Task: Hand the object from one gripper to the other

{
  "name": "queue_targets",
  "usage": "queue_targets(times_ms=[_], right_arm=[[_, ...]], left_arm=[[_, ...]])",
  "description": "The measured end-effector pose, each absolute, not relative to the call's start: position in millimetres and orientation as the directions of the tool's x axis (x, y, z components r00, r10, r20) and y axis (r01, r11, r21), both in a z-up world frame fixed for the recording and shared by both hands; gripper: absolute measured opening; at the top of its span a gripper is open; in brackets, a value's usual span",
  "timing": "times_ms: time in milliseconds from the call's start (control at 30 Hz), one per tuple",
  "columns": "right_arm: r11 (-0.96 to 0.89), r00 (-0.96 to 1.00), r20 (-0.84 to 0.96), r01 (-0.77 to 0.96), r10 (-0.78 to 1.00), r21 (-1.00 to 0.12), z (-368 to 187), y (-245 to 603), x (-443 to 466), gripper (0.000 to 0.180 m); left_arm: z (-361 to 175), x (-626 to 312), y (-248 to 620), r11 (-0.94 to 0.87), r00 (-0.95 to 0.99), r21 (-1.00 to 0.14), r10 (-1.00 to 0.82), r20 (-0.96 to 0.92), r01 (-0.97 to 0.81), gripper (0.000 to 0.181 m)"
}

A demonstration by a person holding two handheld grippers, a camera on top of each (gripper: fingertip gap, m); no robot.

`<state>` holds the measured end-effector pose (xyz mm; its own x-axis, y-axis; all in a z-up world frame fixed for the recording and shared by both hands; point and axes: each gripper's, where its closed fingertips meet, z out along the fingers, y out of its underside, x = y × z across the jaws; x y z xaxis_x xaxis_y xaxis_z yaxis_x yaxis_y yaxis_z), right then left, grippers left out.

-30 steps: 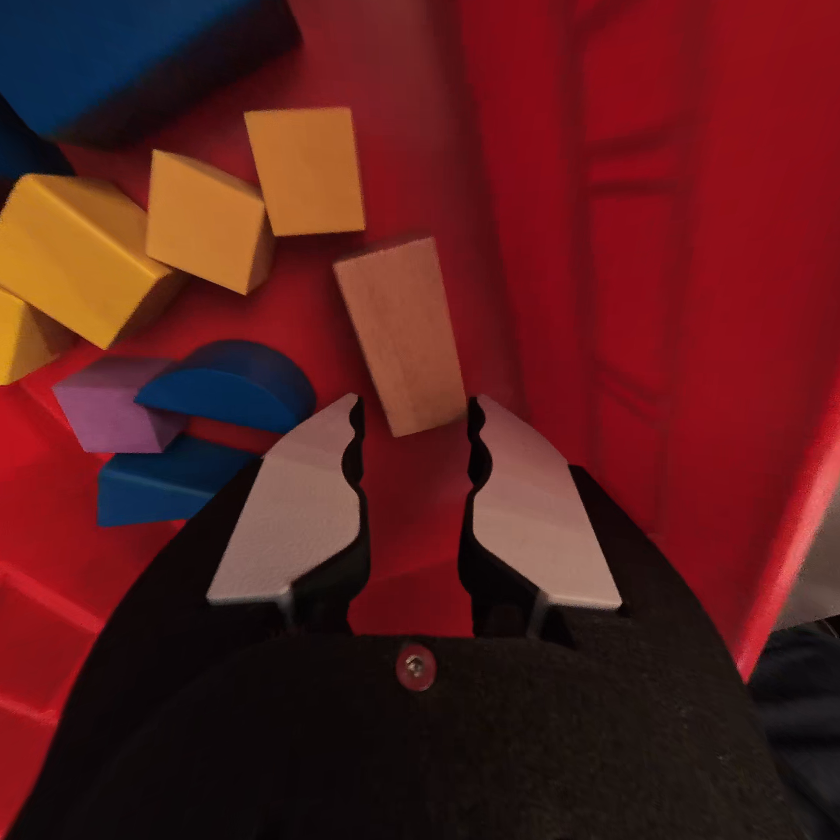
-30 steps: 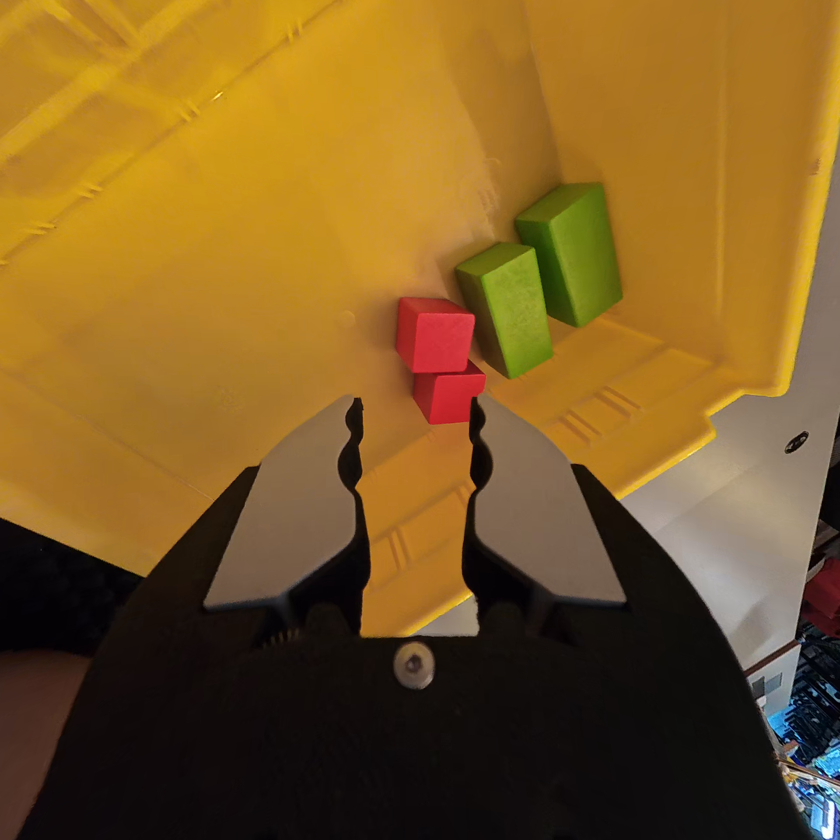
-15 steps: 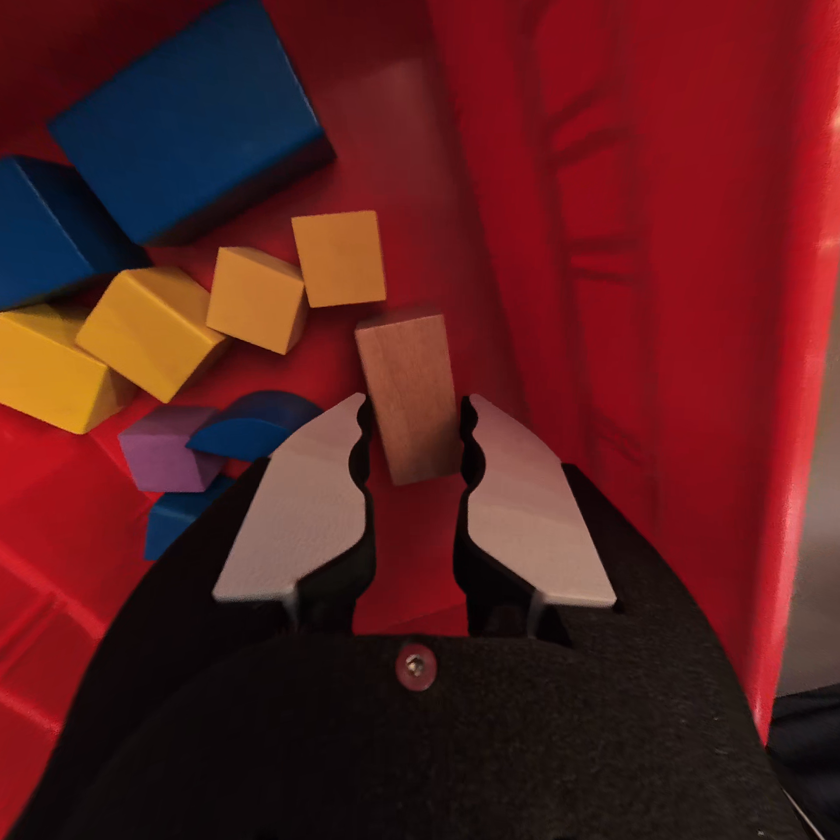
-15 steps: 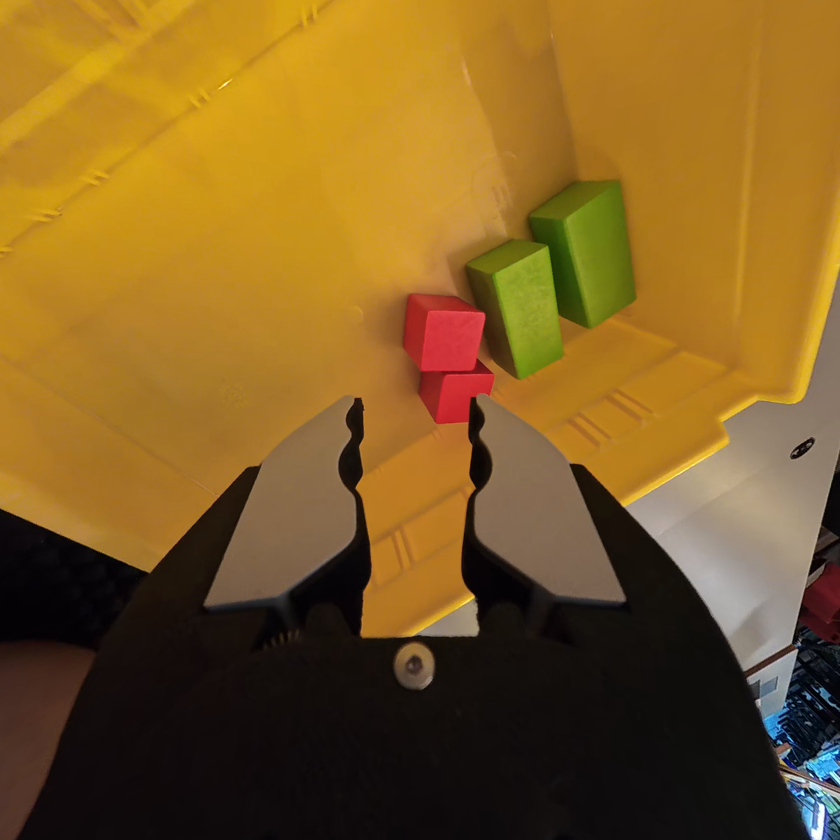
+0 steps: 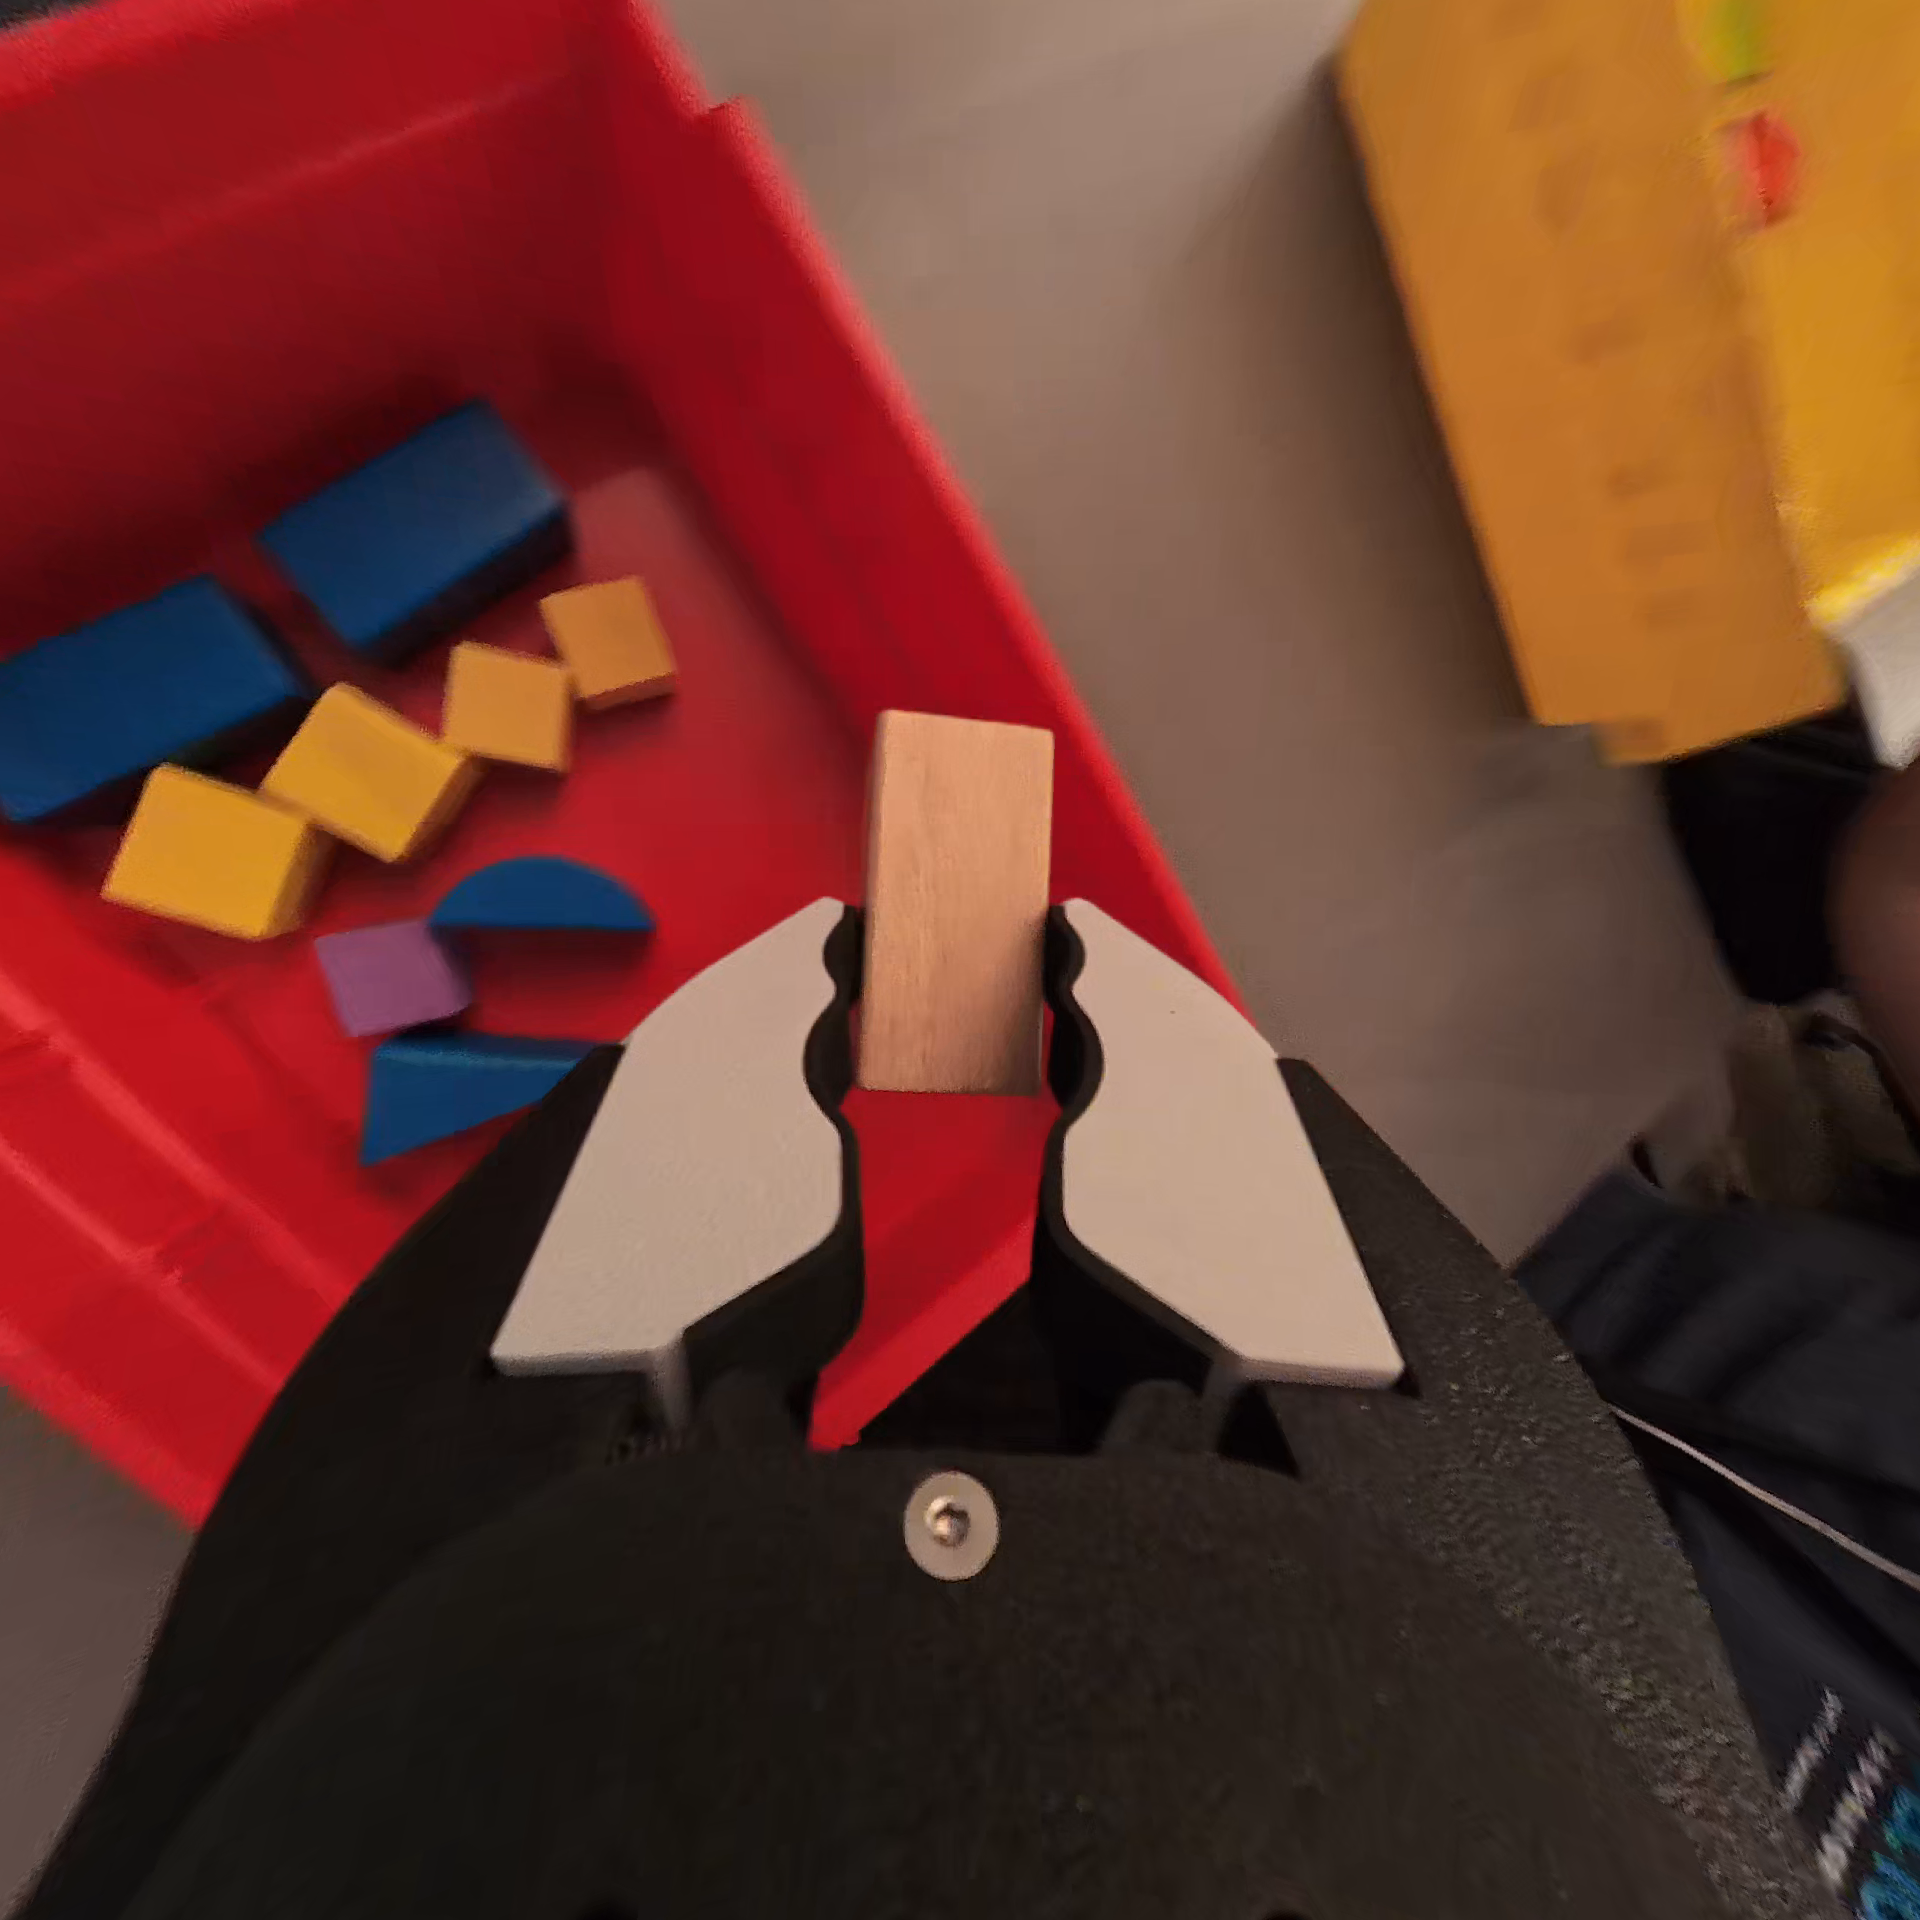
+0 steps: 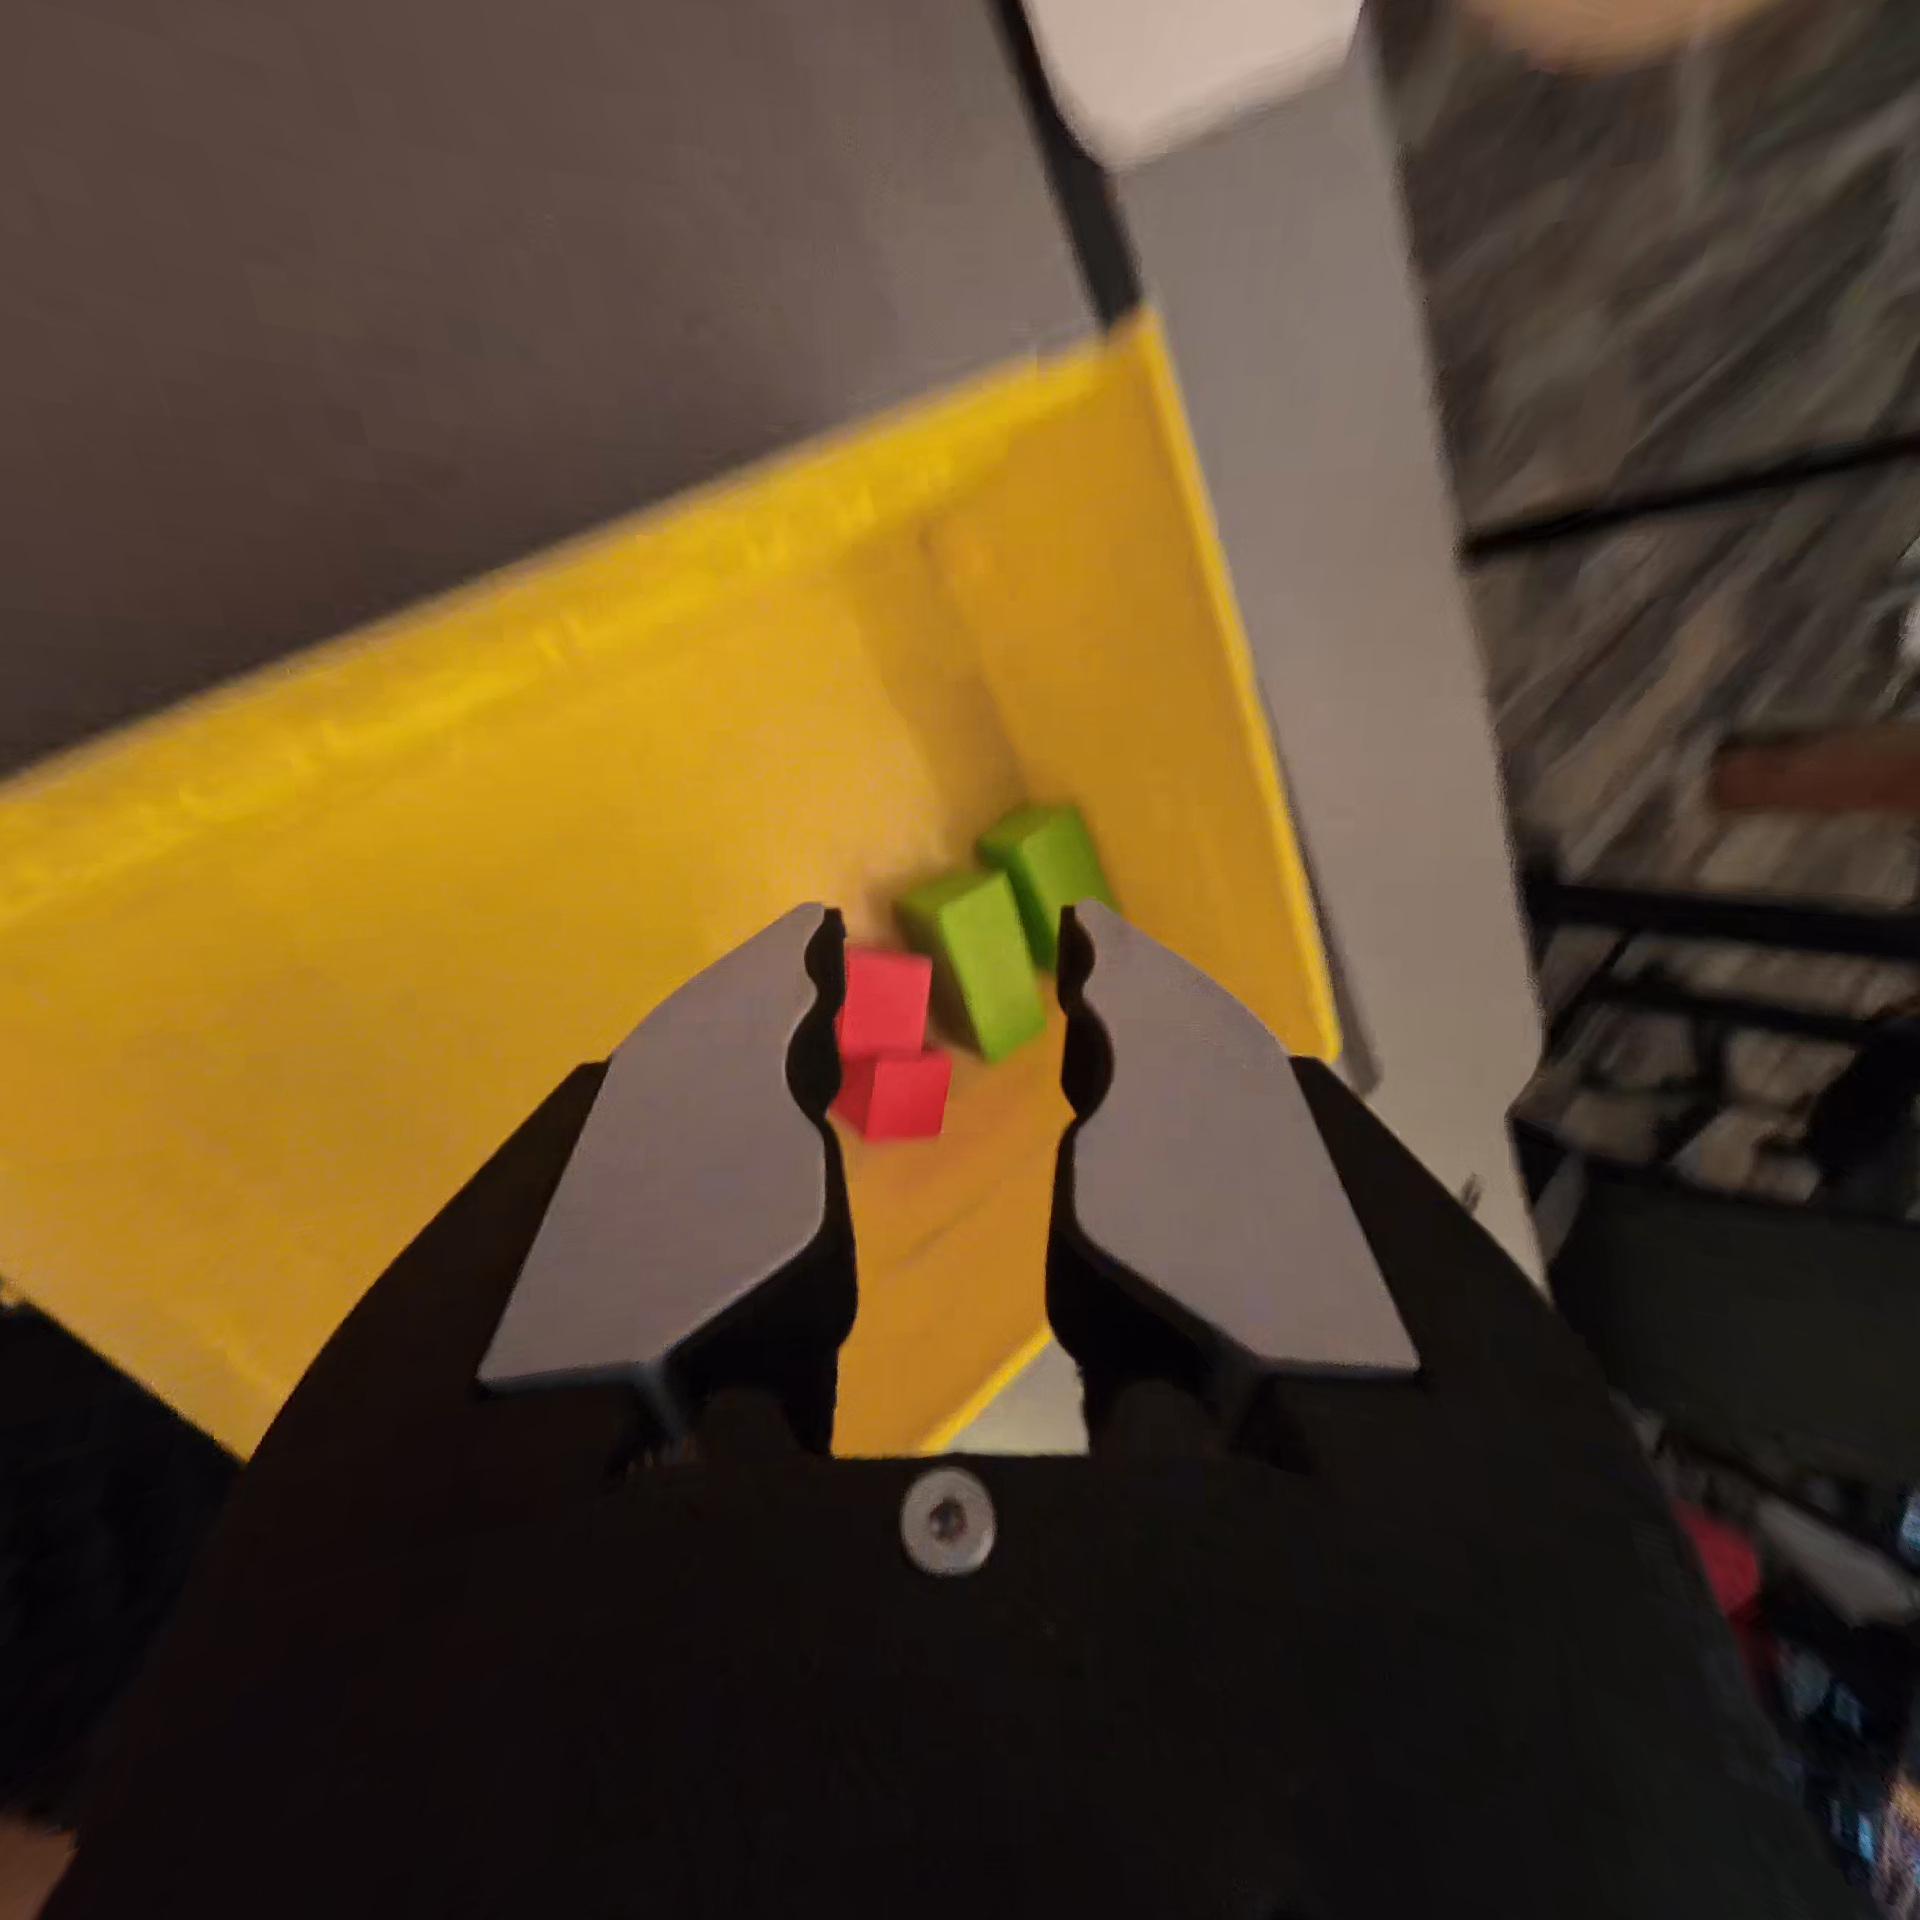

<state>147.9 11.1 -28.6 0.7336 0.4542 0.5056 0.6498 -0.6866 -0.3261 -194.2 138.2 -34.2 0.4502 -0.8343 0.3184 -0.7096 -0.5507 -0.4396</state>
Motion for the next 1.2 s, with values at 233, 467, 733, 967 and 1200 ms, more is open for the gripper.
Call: queue_targets(times_ms=[233,467,733,967,1200], right_arm=[[-0.136,0.576,0.375,0.655,0.726,-0.744,33,20,-25,0.043],[-0.106,0.432,0.116,0.457,0.894,-0.883,42,-6,-108,0.057],[-0.151,0.354,0.048,0.513,0.934,-0.845,22,-18,-116,0.036],[-0.138,0.51,0.285,0.641,0.812,-0.755,41,-14,-38,0.034],[-0.496,0.856,0.311,0.497,0.413,-0.712,17,20,136,0.034]], left_arm=[[24,-153,53,-0.268,0.01,-0.634,-0.925,0.38,-0.725,0.034],[28,-124,-11,-0.084,-0.187,-0.648,-0.922,0.338,-0.757,0.034],[18,-119,-28,-0.013,-0.241,-0.62,-0.915,0.325,-0.785,0.034],[61,-120,-11,-0.067,-0.234,-0.774,-0.933,0.272,-0.63,0.056],[83,-133,-4,-0.105,-0.24,-0.824,-0.929,0.281,-0.557,0.054]])
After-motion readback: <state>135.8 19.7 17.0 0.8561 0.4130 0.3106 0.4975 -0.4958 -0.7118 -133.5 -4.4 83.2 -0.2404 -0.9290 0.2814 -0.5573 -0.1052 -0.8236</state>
